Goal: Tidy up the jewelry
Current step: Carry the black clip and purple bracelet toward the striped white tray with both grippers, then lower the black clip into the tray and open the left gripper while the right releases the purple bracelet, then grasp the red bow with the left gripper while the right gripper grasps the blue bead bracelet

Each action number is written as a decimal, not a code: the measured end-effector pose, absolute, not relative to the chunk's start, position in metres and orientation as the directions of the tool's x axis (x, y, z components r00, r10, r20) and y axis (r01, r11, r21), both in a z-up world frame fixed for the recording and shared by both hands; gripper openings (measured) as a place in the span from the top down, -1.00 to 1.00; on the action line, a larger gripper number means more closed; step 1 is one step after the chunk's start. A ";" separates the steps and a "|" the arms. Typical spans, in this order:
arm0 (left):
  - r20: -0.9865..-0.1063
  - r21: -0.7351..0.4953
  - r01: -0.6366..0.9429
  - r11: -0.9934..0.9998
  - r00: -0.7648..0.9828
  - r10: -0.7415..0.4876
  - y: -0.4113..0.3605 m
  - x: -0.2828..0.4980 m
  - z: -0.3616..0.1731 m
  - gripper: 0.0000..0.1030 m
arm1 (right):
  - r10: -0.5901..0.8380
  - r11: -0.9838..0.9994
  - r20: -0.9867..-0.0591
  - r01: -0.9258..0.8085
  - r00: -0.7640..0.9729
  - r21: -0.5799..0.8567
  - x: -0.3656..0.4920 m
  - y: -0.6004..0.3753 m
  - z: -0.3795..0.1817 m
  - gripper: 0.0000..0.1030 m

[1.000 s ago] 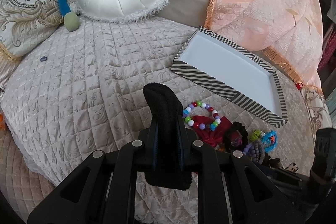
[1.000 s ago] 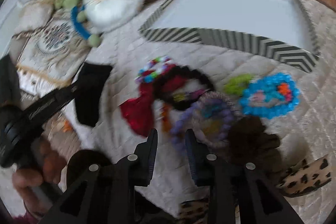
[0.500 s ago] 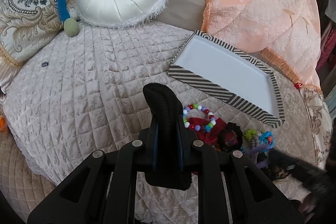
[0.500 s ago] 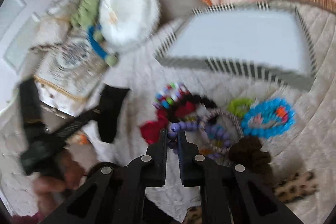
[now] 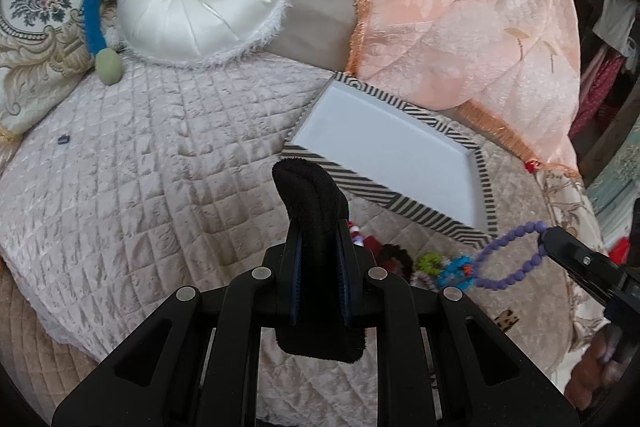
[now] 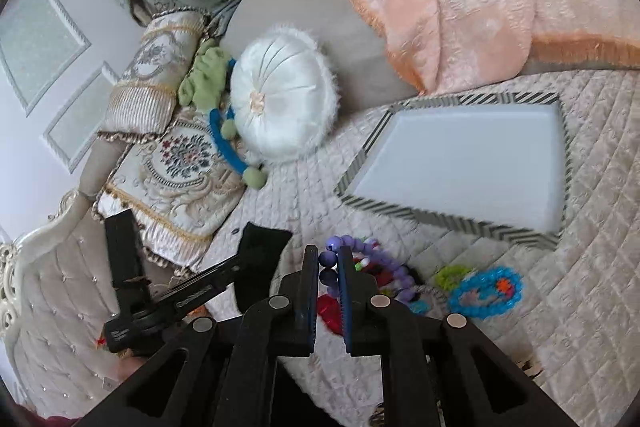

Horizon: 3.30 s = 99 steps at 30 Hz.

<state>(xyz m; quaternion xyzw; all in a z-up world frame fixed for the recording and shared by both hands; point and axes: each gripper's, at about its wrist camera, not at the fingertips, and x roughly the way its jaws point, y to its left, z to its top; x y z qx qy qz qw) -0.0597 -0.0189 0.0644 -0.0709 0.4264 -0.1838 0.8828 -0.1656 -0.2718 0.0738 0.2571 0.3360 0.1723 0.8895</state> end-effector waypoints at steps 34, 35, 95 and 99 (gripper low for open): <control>-0.796 -0.141 0.355 0.924 0.515 -0.319 -0.137 0.099 0.033 0.73 | 0.290 0.861 -0.670 0.119 0.684 0.494 -0.064 -0.400 0.009 0.83; -0.808 -0.135 0.347 0.928 0.503 -0.306 -0.136 0.105 0.025 0.73 | 0.294 0.862 -0.675 0.117 0.677 0.493 -0.061 -0.398 0.005 0.83; -0.700 0.011 0.266 0.964 0.690 -0.183 -0.080 -0.046 0.069 0.08 | 0.104 0.969 -0.669 0.076 0.736 0.234 -0.155 -0.306 0.060 0.24; -0.683 0.018 0.262 0.965 0.708 -0.180 -0.074 -0.062 0.076 0.08 | 0.100 0.973 -0.673 0.070 0.732 0.220 -0.166 -0.295 0.061 0.24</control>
